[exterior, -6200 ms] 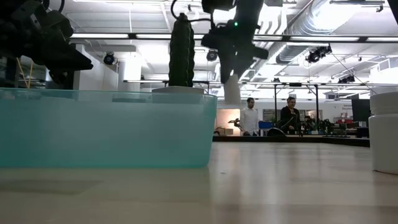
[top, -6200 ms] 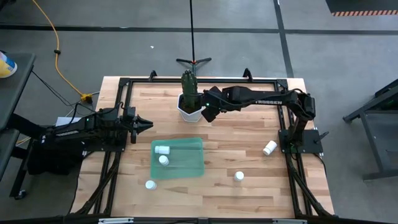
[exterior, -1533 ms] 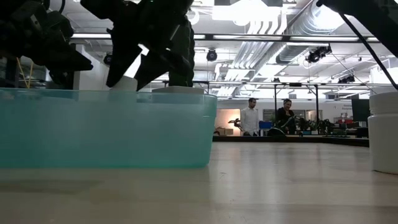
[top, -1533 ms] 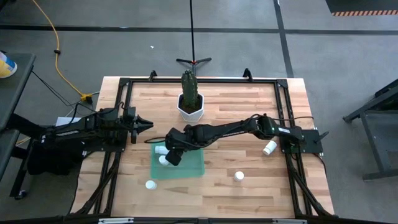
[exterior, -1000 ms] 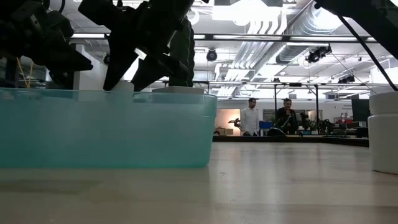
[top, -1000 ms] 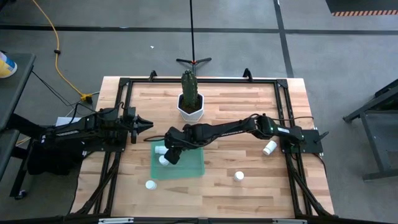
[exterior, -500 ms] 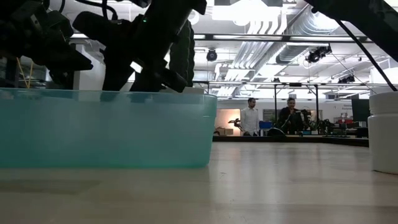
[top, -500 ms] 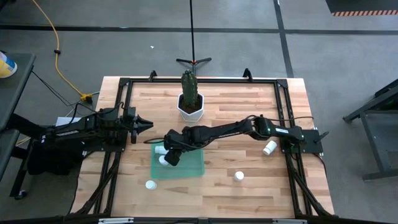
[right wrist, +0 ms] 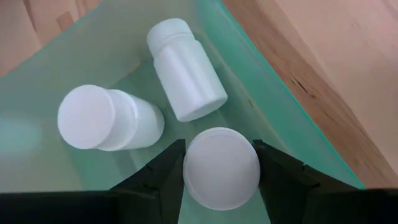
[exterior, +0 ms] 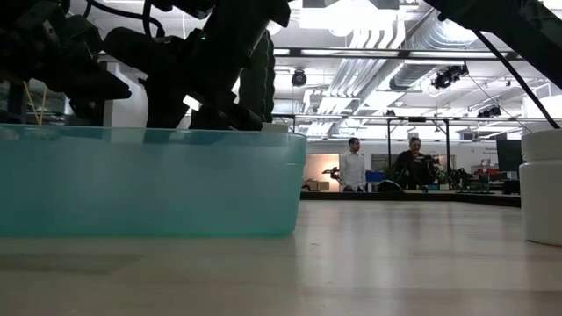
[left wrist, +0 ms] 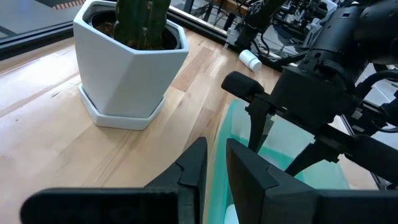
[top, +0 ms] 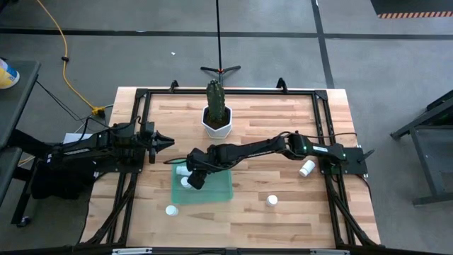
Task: Pick and place pill bottles into a basket
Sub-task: Put the white pill bottle into the green bin
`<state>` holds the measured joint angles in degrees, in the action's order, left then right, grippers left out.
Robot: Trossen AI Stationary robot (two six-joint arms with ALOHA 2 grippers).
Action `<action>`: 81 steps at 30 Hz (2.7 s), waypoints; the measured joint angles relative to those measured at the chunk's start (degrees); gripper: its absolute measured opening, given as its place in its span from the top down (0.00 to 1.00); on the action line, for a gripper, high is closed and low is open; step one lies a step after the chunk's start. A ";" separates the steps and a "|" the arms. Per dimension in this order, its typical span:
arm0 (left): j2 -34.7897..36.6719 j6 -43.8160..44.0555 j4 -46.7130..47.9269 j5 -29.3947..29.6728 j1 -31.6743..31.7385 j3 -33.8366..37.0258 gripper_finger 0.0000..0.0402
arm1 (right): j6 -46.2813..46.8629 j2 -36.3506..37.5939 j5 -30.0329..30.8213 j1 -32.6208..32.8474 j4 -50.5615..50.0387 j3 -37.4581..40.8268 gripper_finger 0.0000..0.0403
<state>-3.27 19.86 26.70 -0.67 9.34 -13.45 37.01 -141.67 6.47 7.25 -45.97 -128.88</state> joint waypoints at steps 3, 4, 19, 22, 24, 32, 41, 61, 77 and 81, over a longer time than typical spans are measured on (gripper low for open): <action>0.00 0.00 -0.01 0.00 0.02 0.00 0.76 | 0.00 0.00 -0.01 -0.08 -0.03 0.00 0.57; 0.00 0.00 -0.01 0.00 0.00 0.00 0.76 | 0.00 0.00 -0.01 -0.11 -0.03 0.00 0.57; 0.00 0.00 0.00 0.00 0.01 0.00 0.76 | -1.37 0.00 -0.27 -0.11 1.02 0.00 0.52; 0.00 0.00 0.01 0.00 0.00 0.00 0.76 | -1.32 0.00 -0.27 -0.11 1.02 0.00 0.50; 0.00 0.00 -0.01 0.00 0.02 0.00 0.76 | -1.43 0.00 -0.23 -0.11 1.00 0.00 0.49; 0.00 0.00 -0.01 0.00 0.02 0.00 0.76 | -1.51 0.00 -0.35 -0.13 1.06 0.00 0.42; 0.00 0.00 0.01 0.00 0.01 0.00 0.76 | -3.09 0.02 -0.19 -0.43 1.05 -2.27 0.39; 0.02 0.01 -0.01 0.00 0.00 0.07 0.76 | -8.70 6.39 4.38 -1.89 -5.09 -6.12 0.39; 0.02 0.00 -0.01 0.00 0.00 0.07 0.76 | -10.56 19.41 12.78 -1.64 -28.12 -6.12 0.39; 0.02 0.00 0.00 0.00 0.02 0.07 0.76 | -10.13 22.41 12.37 -1.14 -36.59 -6.16 0.39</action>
<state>-3.25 19.86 26.71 -0.67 9.37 -13.39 26.89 -119.25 18.84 6.11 -82.56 -135.04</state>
